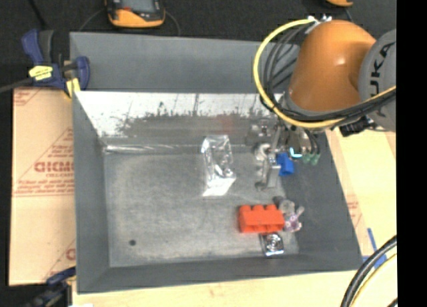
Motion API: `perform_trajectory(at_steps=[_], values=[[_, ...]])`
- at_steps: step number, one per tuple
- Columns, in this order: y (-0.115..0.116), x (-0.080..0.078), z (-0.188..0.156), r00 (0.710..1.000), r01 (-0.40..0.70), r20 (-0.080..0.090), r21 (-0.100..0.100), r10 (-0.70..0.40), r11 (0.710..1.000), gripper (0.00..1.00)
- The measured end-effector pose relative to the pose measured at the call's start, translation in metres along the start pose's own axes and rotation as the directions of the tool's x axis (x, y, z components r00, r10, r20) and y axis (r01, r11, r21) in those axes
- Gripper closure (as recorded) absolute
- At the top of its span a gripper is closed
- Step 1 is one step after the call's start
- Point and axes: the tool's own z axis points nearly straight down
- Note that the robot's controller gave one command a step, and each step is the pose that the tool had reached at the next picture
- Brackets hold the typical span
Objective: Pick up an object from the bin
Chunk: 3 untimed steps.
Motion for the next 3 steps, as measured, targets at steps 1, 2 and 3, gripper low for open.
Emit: perform_trajectory(at_steps=[1, 2, 3], values=[[-0.056, 0.058, 0.101, 0.988, 0.157, -0.002, 0.001, -0.157, 0.988, 0.00], [-0.056, 0.045, 0.168, 0.987, 0.162, 0.004, 0.000, -0.162, 0.987, 0.00], [-0.056, 0.043, 0.164, 0.987, 0.163, 0.011, 0.003, -0.163, 0.987, 1.00]])
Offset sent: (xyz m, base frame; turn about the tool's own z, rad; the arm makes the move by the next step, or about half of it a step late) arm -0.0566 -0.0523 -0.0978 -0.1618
